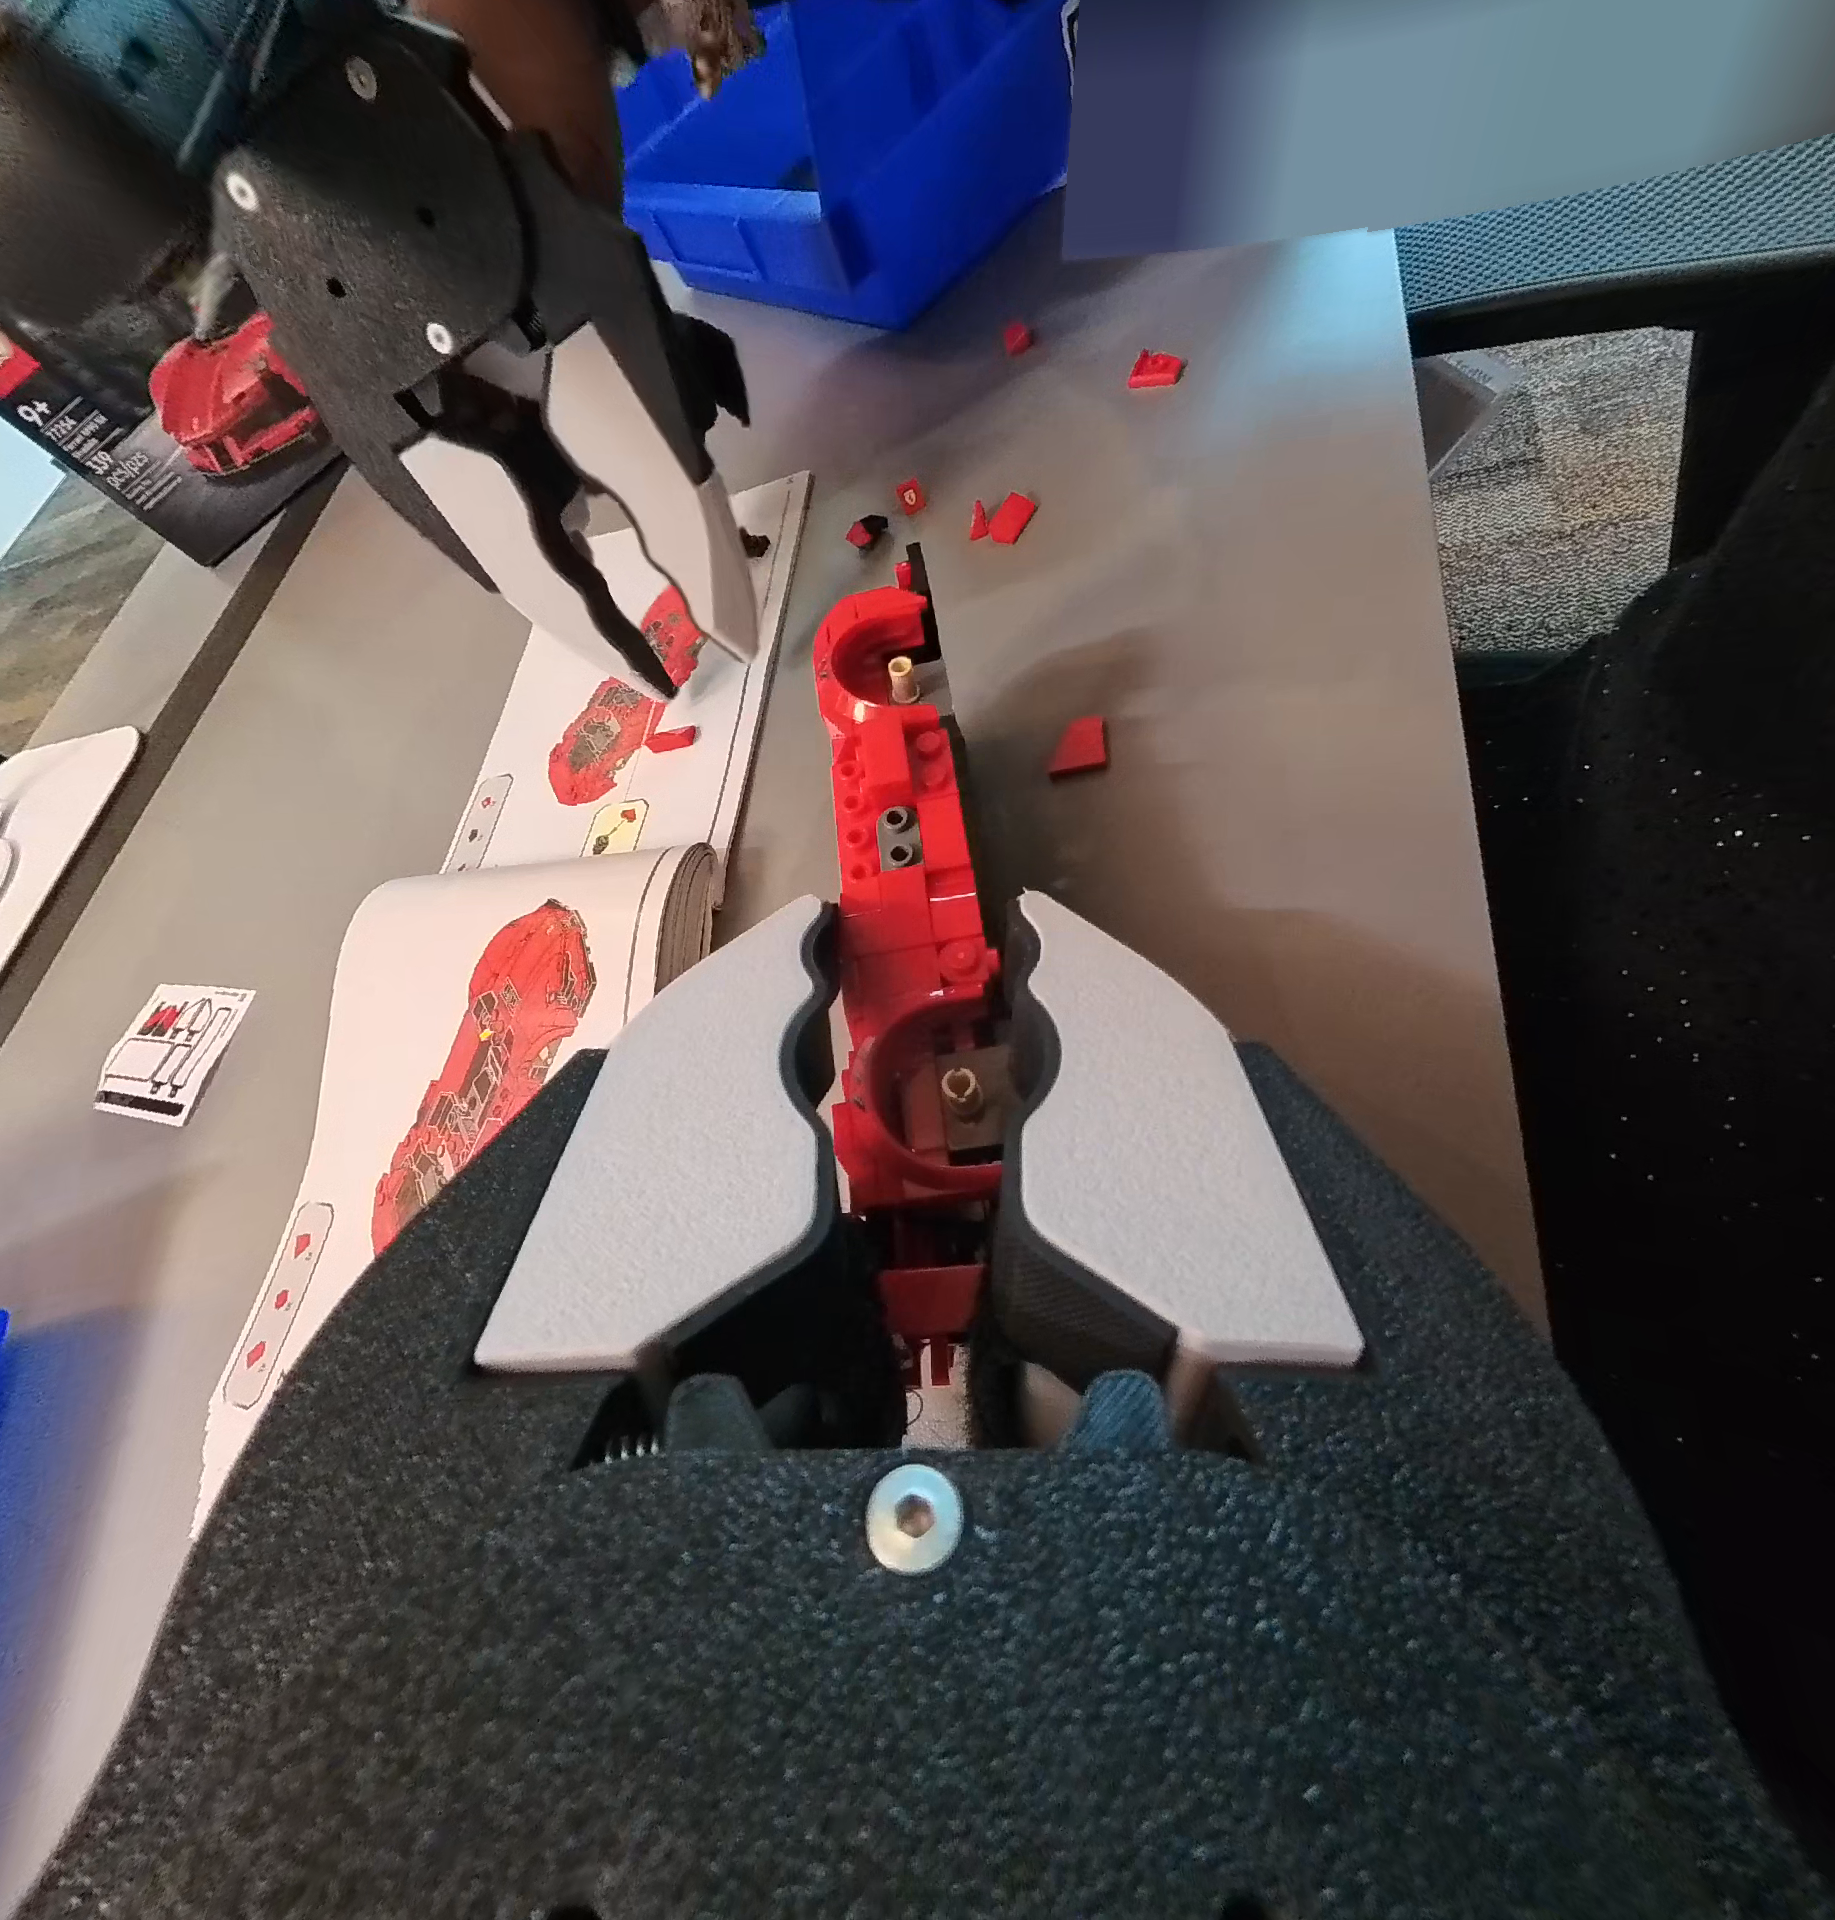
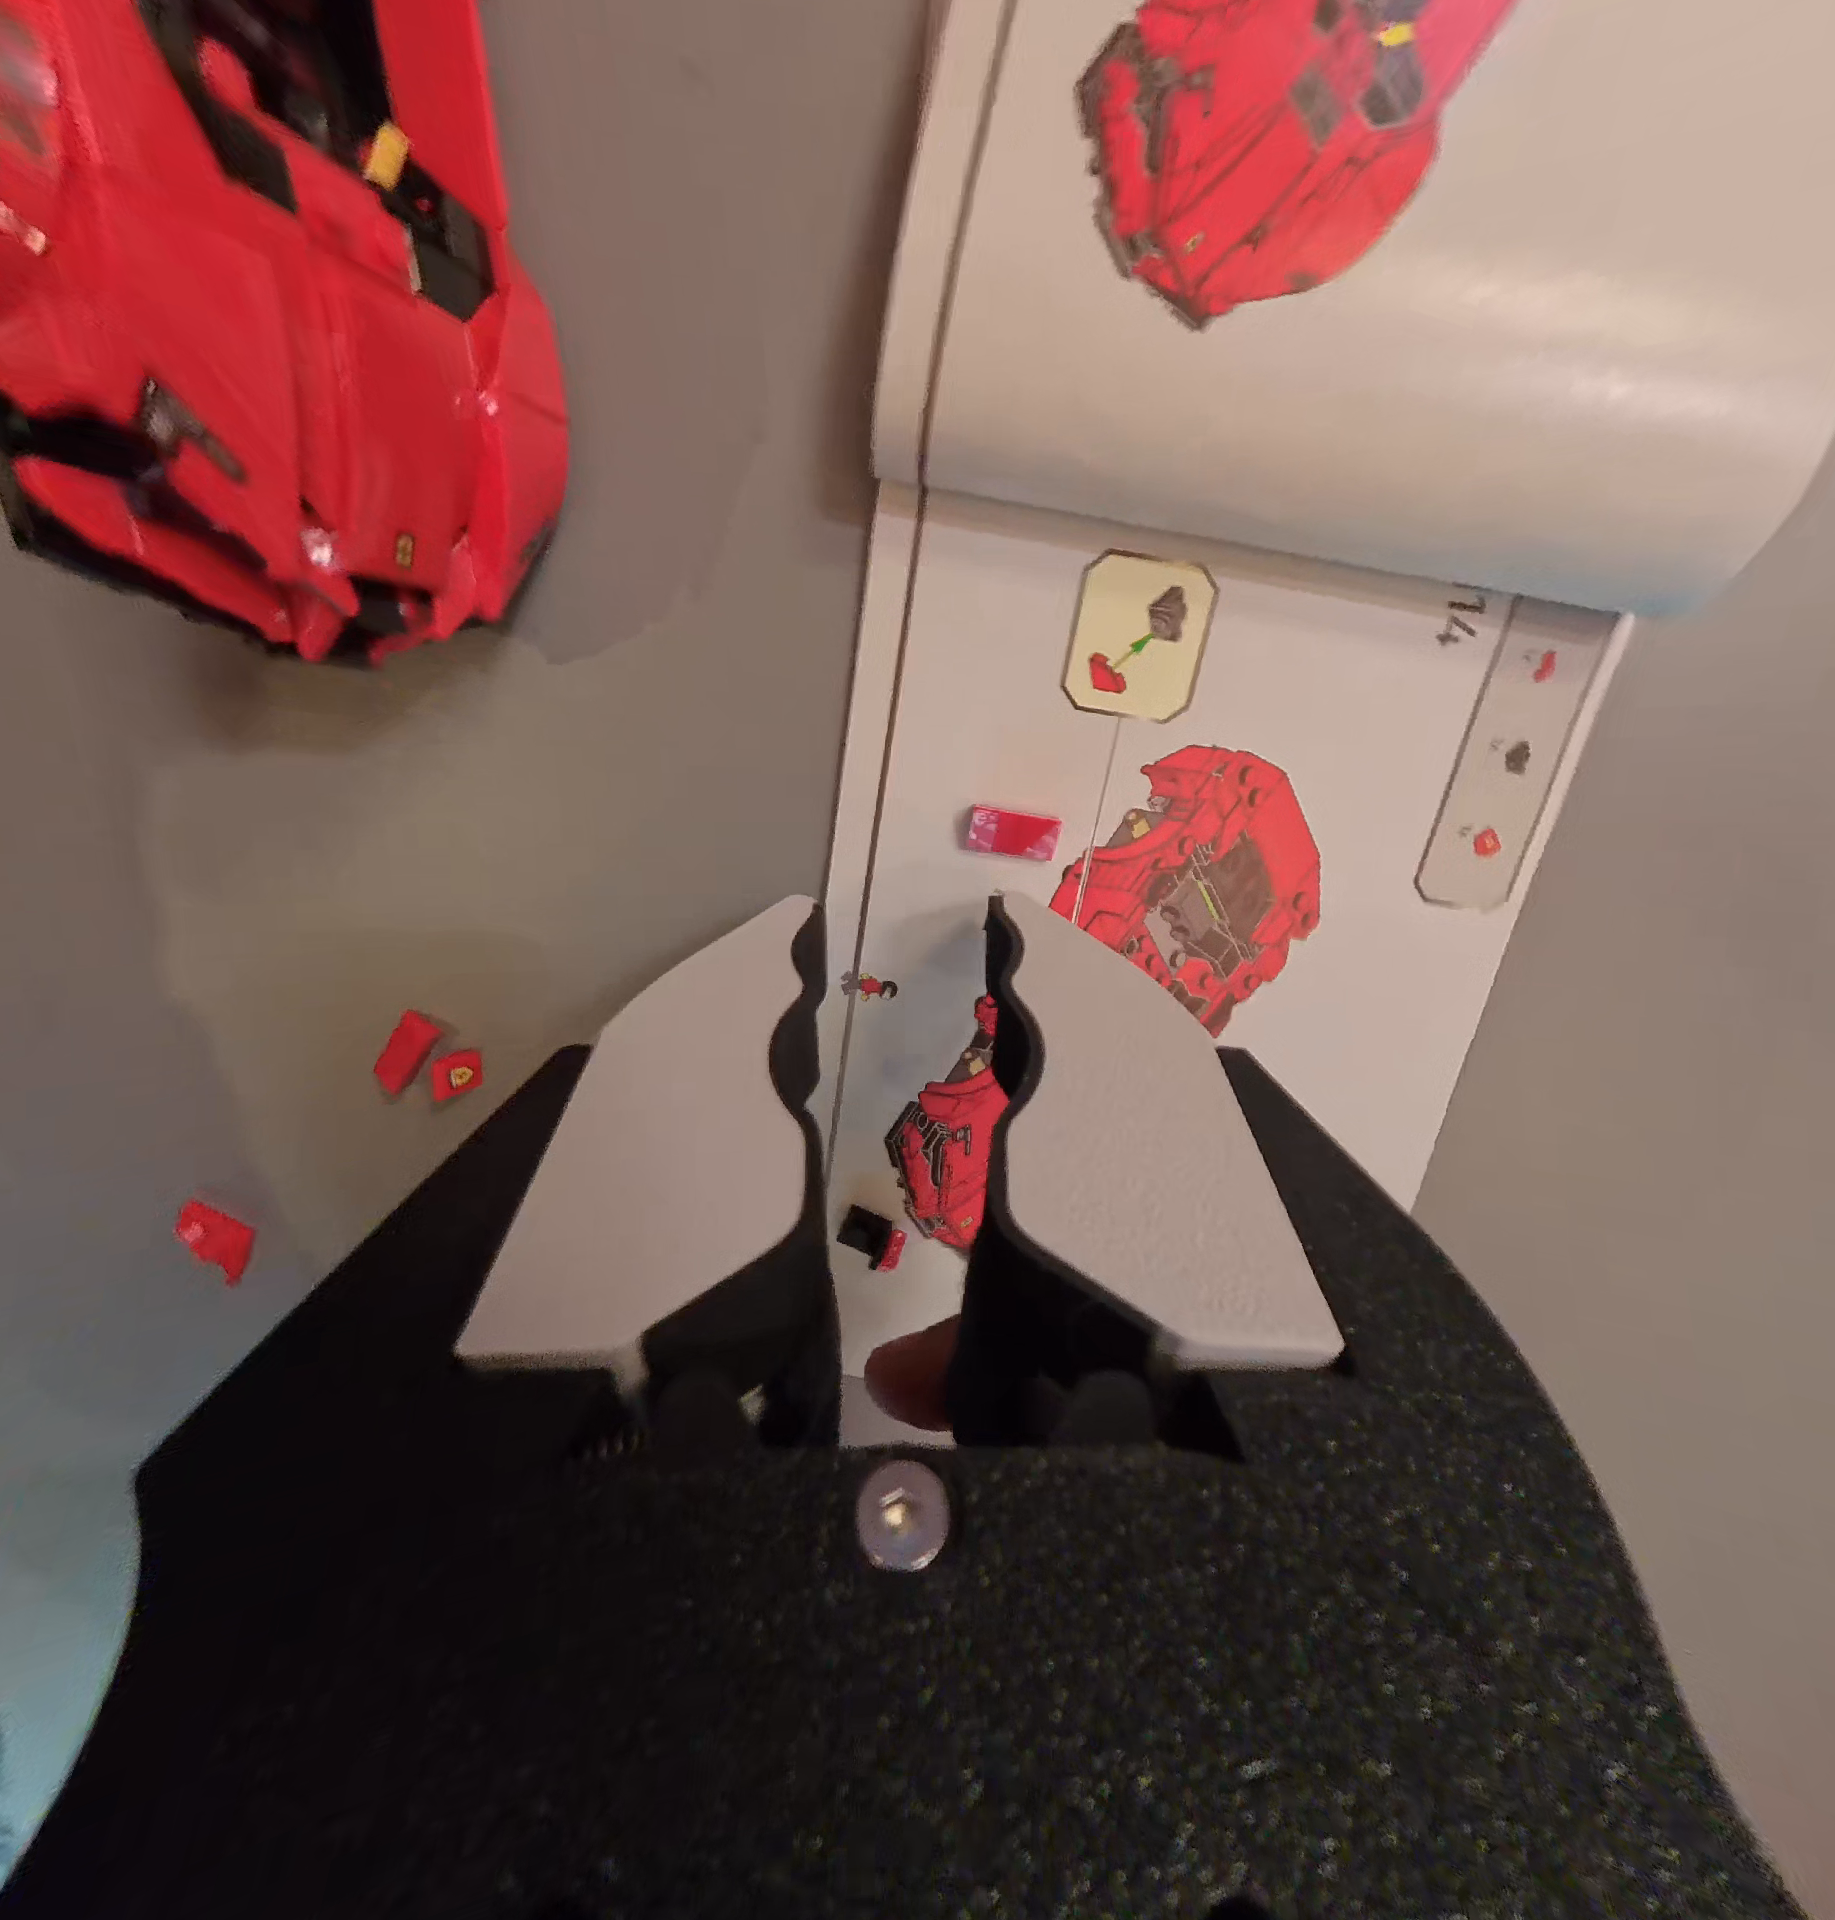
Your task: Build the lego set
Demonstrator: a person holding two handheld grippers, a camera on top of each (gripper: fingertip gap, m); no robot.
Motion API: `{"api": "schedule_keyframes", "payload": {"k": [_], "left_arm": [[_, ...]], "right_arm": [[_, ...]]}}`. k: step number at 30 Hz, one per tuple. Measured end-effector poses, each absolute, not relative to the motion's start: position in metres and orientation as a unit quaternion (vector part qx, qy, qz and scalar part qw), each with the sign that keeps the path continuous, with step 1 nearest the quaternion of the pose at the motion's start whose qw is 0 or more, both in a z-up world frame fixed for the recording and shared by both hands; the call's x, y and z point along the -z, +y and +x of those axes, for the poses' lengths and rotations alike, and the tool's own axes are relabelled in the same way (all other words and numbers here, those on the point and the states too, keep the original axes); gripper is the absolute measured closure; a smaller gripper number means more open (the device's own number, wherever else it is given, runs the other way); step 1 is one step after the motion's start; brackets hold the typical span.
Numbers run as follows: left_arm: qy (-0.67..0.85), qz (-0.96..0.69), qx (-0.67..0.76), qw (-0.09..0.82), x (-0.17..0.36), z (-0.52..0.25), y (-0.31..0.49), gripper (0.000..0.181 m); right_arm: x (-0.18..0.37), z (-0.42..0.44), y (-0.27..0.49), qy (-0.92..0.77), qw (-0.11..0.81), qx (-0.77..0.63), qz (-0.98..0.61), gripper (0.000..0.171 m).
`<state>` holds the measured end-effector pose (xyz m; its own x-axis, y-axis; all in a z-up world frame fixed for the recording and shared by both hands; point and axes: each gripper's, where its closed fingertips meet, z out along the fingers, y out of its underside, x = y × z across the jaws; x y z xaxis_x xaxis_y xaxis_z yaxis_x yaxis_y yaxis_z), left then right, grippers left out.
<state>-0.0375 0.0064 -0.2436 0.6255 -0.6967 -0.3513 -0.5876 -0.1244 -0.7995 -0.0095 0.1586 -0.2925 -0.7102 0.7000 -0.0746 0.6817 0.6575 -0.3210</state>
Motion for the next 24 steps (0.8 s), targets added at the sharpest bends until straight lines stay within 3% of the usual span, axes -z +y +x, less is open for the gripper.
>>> {"api": "schedule_keyframes", "payload": {"k": [3, 9, 16, 24], "left_arm": [[0.429, -0.748, 0.054, 0.503, 0.243, -0.037, 0.006, 0.151], [0.429, -0.747, 0.055, 0.505, 0.243, -0.037, 0.007, 0.151], [0.430, -0.746, 0.052, 0.505, 0.243, -0.037, 0.006, 0.151], [0.430, -0.746, 0.053, 0.505, 0.243, -0.037, 0.007, 0.151]], "right_arm": [[0.290, -0.016, 0.172, -0.853, 0.056, -0.136, -0.500, 0.152], [0.288, -0.018, 0.153, -0.699, 0.084, -0.235, -0.671, 0.161], [0.293, -0.032, 0.156, -0.656, 0.194, -0.214, -0.698, 0.159], [0.297, -0.032, 0.166, -0.727, 0.229, -0.133, -0.634, 0.163]]}}
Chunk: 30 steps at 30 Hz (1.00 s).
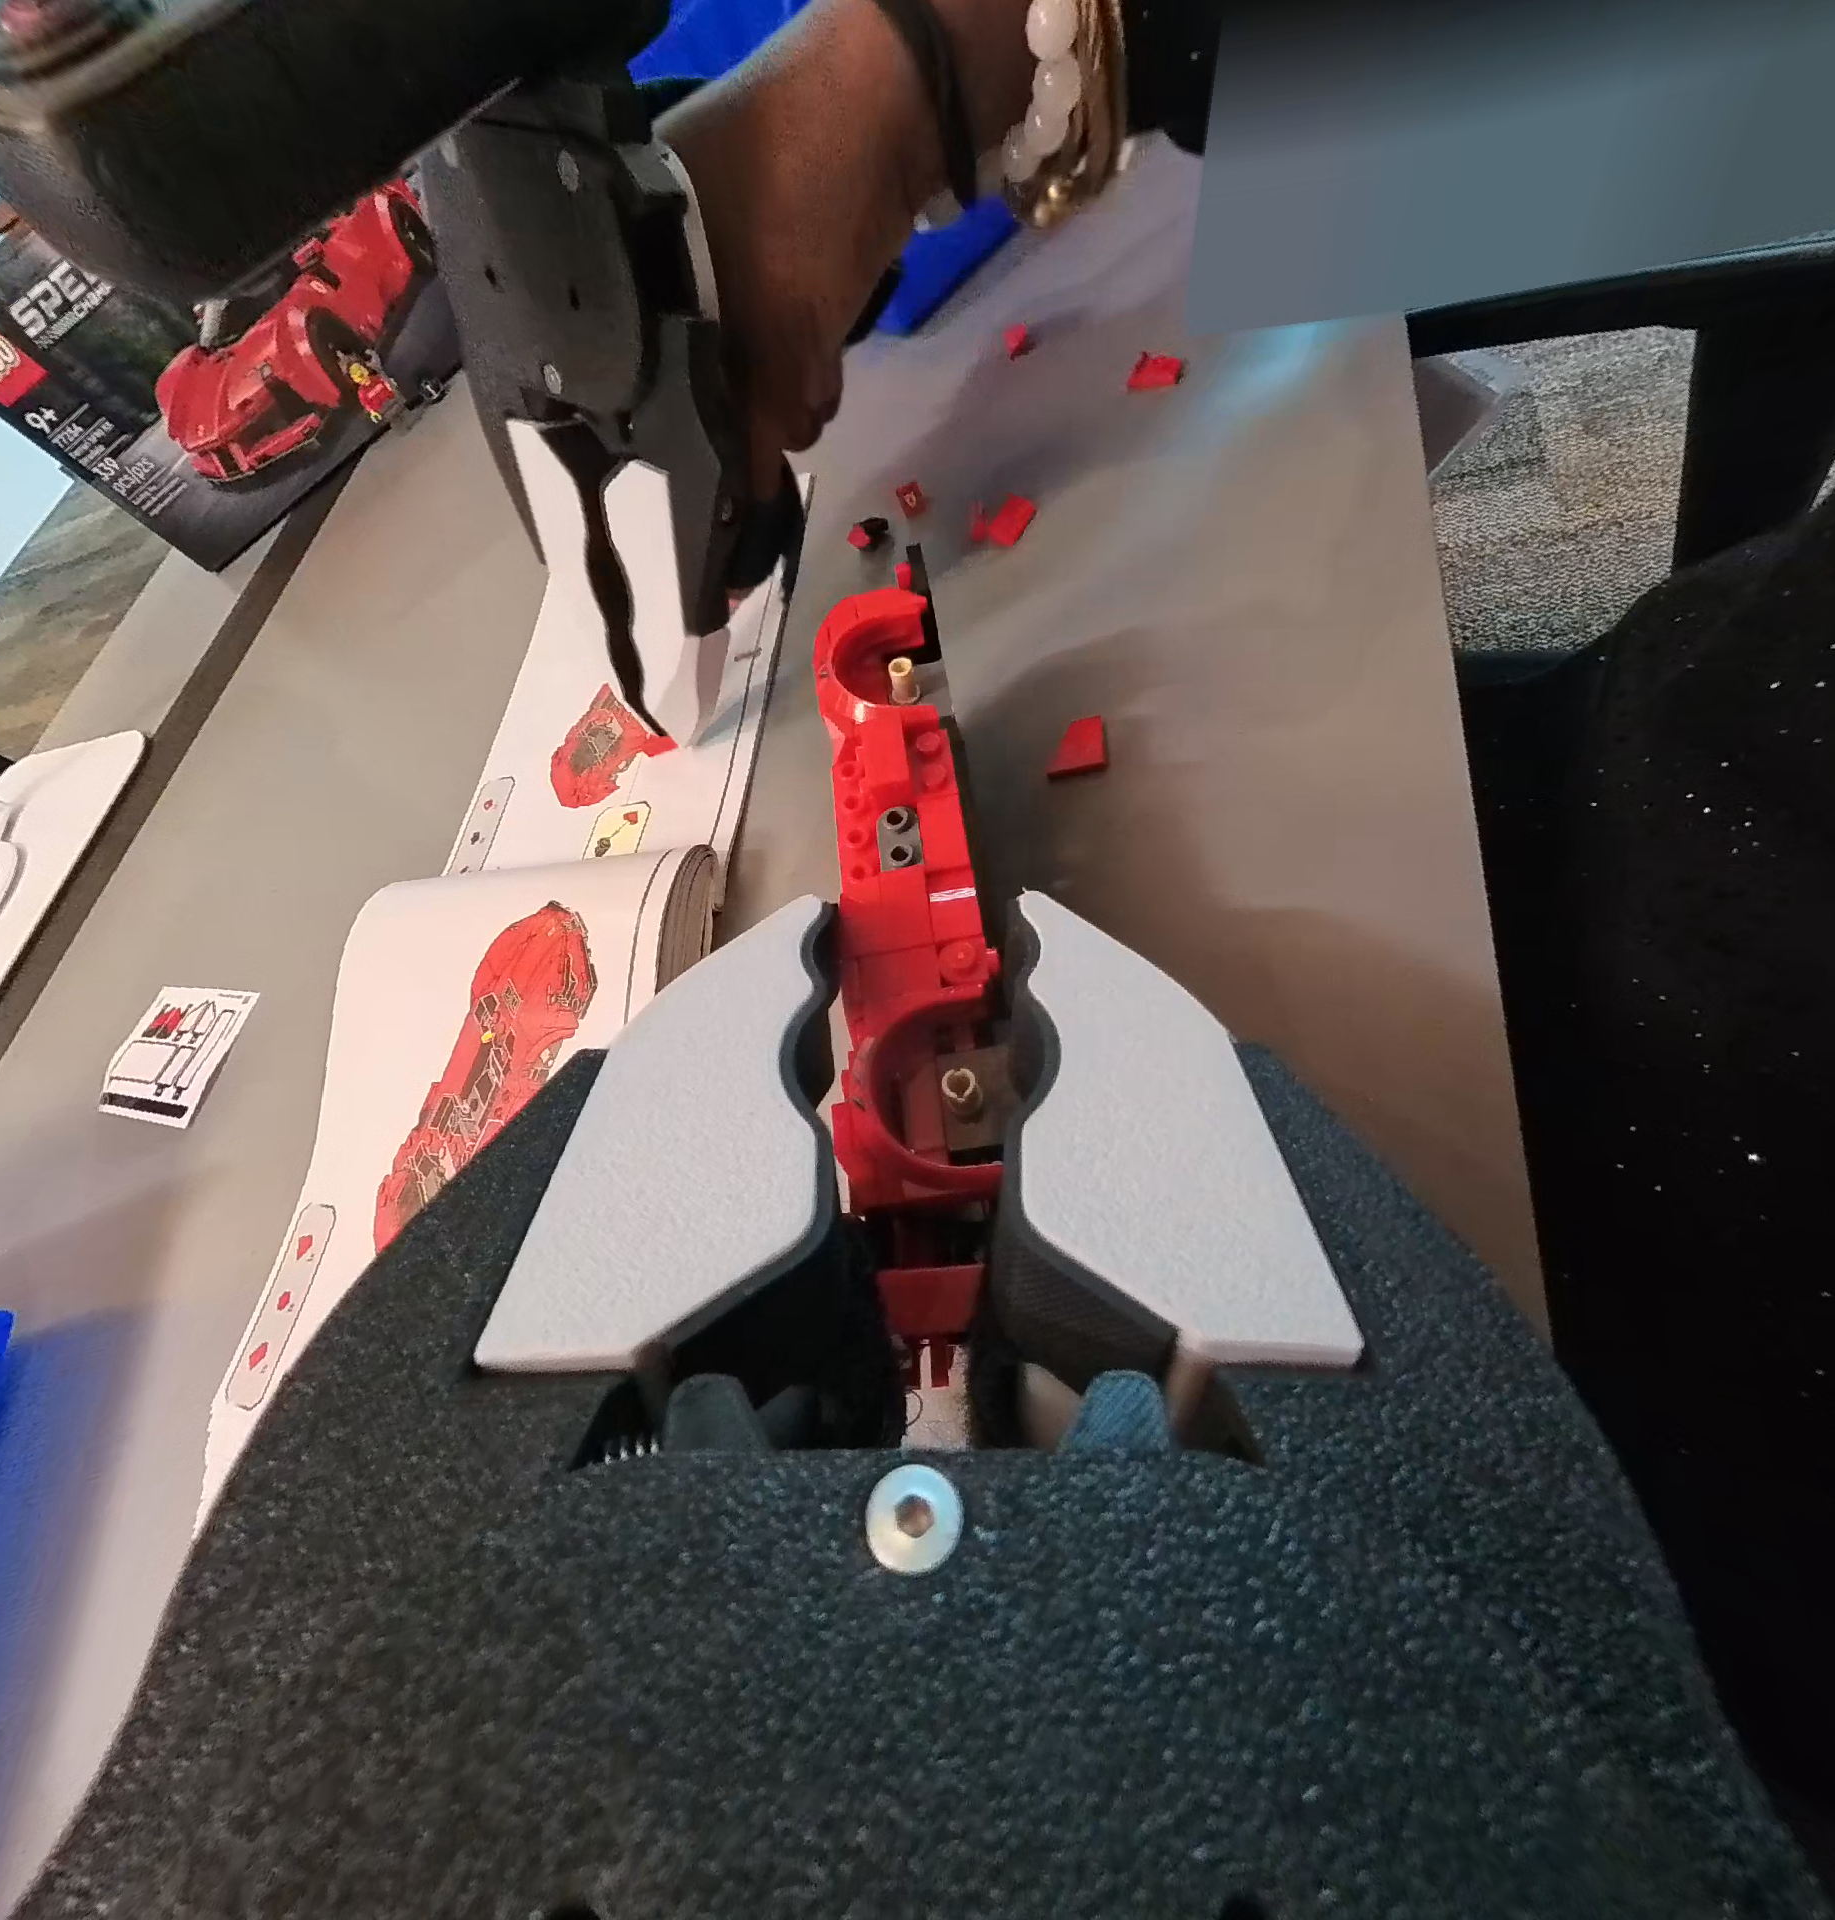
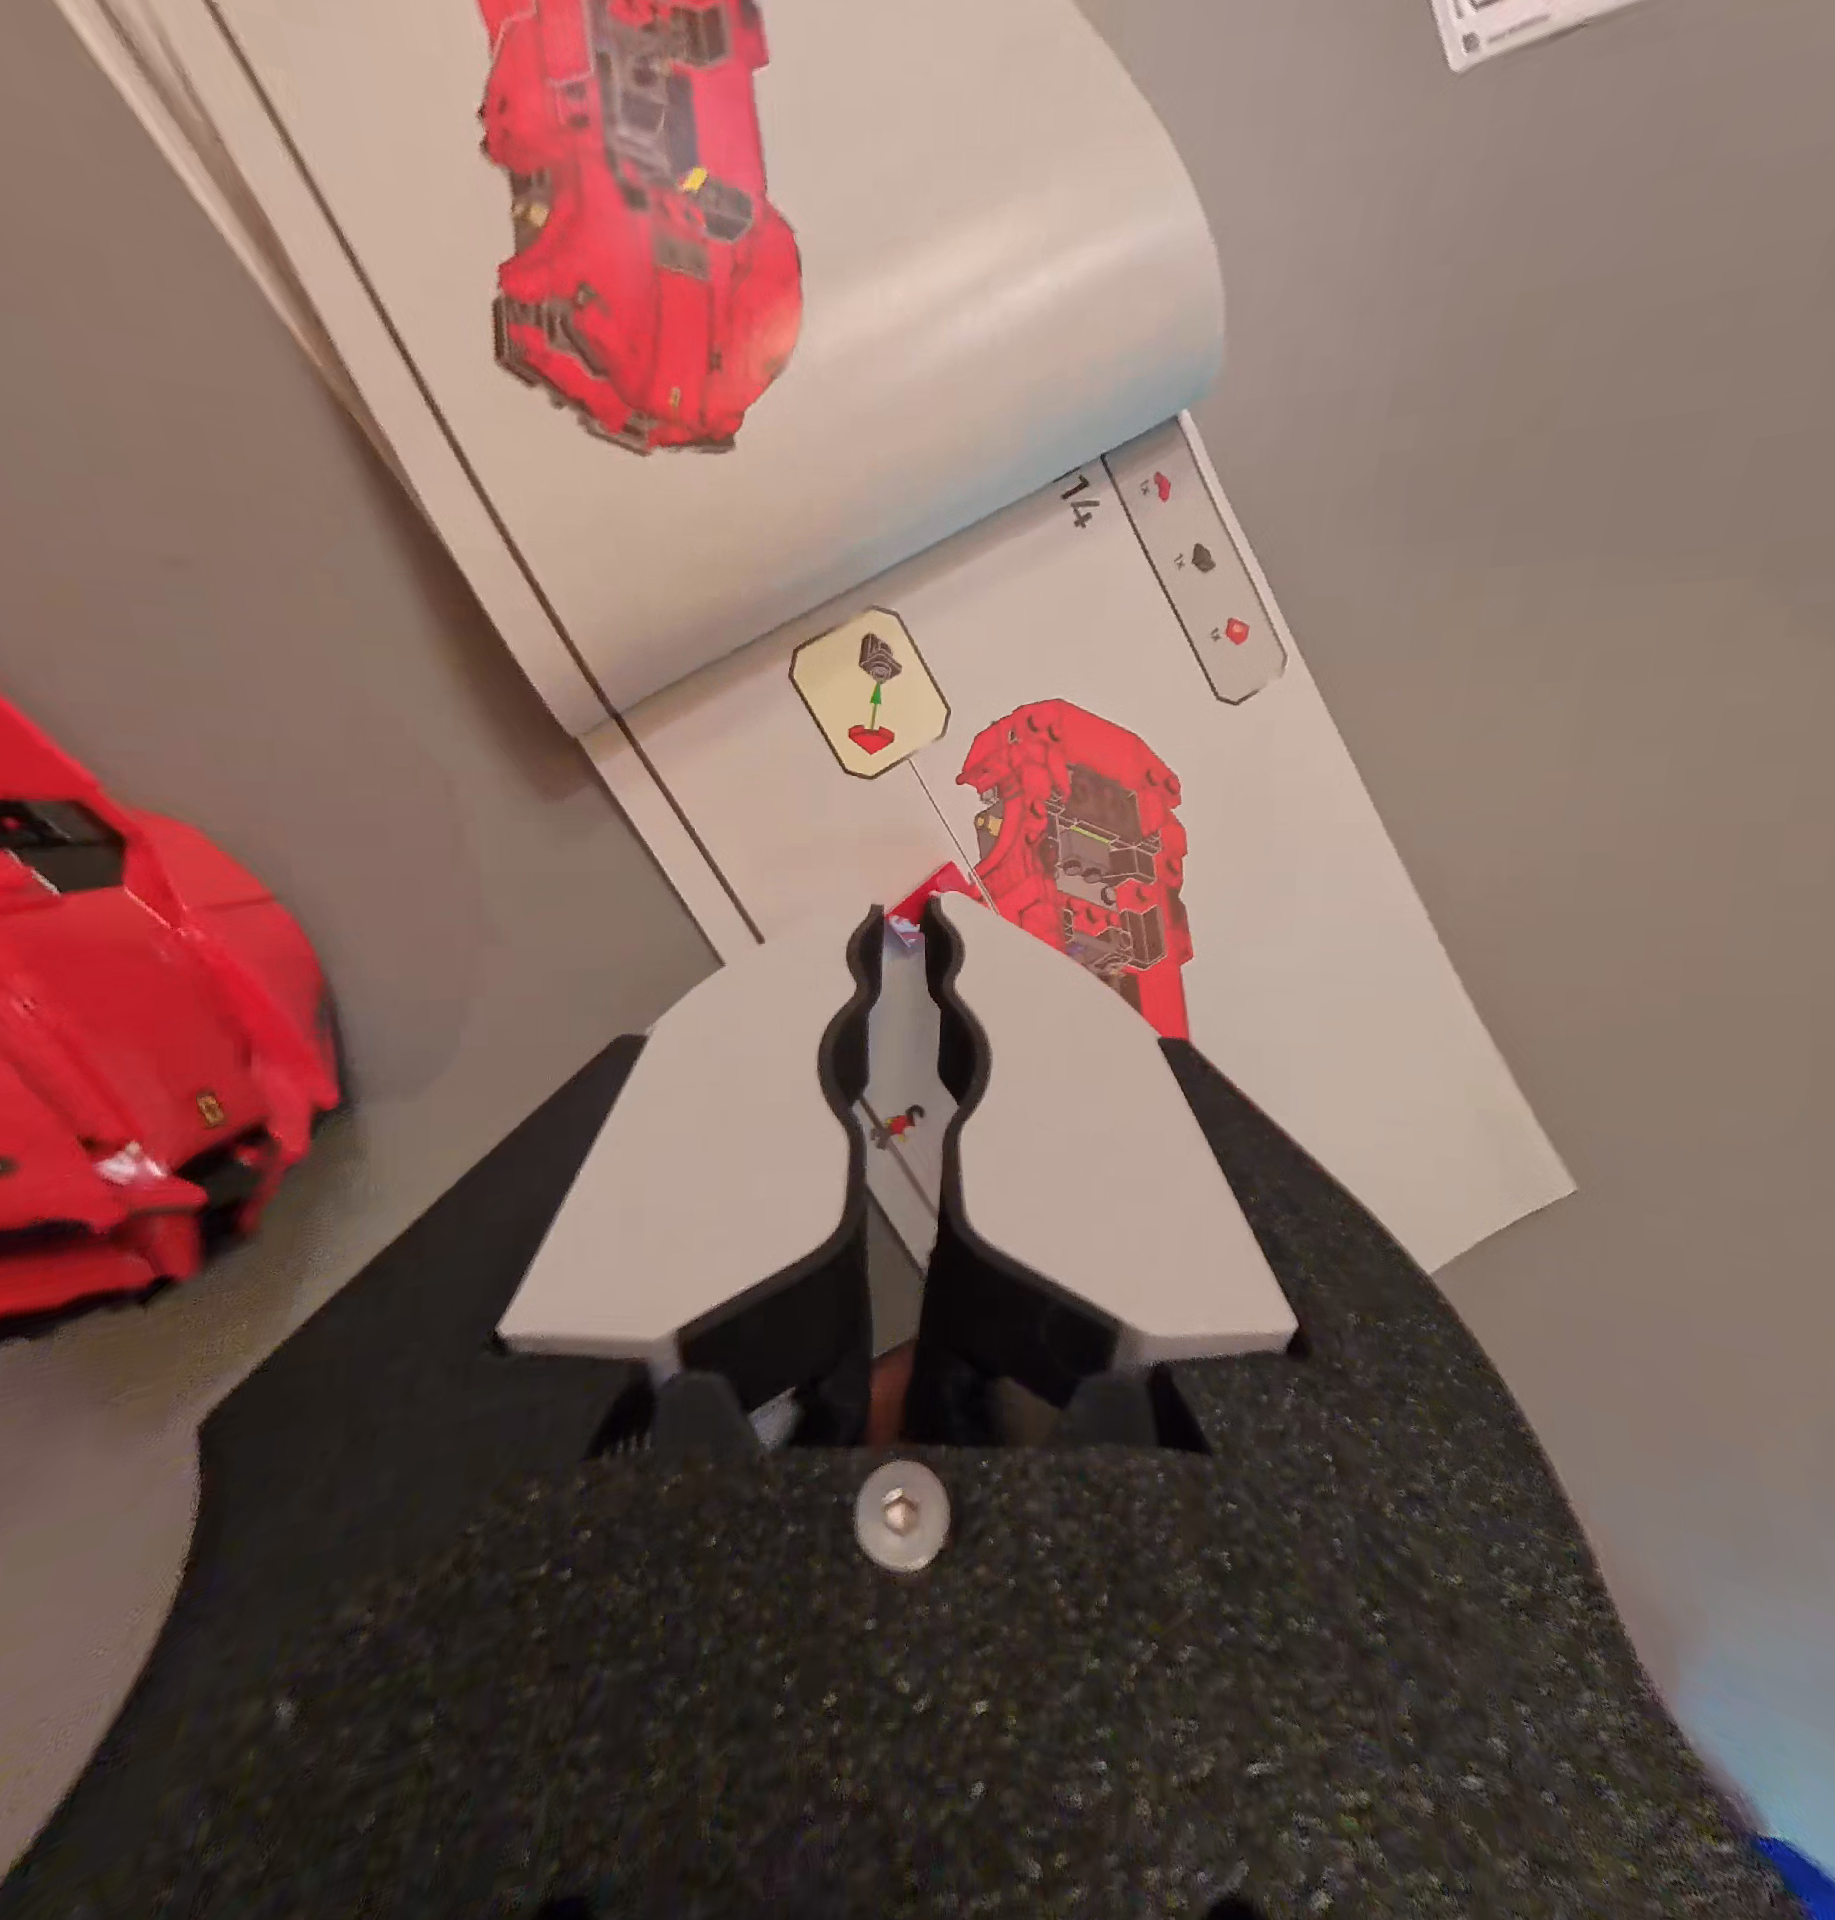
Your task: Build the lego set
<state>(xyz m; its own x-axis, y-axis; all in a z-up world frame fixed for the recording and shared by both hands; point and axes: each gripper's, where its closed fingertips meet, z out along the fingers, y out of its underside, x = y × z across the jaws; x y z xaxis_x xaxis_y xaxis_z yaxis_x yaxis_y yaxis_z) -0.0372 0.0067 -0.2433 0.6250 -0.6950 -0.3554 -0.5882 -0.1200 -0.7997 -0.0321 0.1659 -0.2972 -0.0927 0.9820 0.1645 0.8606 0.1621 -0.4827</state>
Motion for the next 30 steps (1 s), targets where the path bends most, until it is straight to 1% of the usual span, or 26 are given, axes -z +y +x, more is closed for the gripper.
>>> {"api": "schedule_keyframes", "payload": {"k": [5, 9, 11, 14, 16, 20, 23, 30], "left_arm": [[0.429, -0.747, 0.054, 0.506, 0.243, -0.037, 0.006, 0.151], [0.428, -0.747, 0.056, 0.506, 0.244, -0.038, 0.007, 0.151], [0.427, -0.747, 0.057, 0.506, 0.243, -0.038, 0.007, 0.151], [0.427, -0.747, 0.058, 0.507, 0.243, -0.038, 0.007, 0.152], [0.427, -0.747, 0.057, 0.506, 0.243, -0.038, 0.007, 0.151], [0.427, -0.747, 0.058, 0.507, 0.243, -0.039, 0.007, 0.152], [0.426, -0.747, 0.059, 0.507, 0.243, -0.039, 0.007, 0.151], [0.425, -0.748, 0.062, 0.507, 0.243, -0.040, 0.007, 0.152]], "right_arm": [[0.293, -0.030, 0.168, -0.756, 0.230, -0.123, -0.601, 0.161], [0.290, -0.031, 0.172, -0.712, 0.241, -0.134, -0.646, 0.164], [0.291, -0.035, 0.167, -0.686, 0.238, -0.159, -0.669, 0.161], [0.297, -0.035, 0.171, -0.673, 0.248, -0.143, -0.682, 0.160], [0.298, -0.035, 0.171, -0.679, 0.257, -0.133, -0.675, 0.163], [0.297, -0.032, 0.170, -0.718, 0.262, -0.112, -0.635, 0.165], [0.297, -0.031, 0.170, -0.767, 0.259, -0.114, -0.576, 0.166], [0.288, -0.030, 0.163, -0.811, 0.268, -0.183, -0.488, 0.171]]}}
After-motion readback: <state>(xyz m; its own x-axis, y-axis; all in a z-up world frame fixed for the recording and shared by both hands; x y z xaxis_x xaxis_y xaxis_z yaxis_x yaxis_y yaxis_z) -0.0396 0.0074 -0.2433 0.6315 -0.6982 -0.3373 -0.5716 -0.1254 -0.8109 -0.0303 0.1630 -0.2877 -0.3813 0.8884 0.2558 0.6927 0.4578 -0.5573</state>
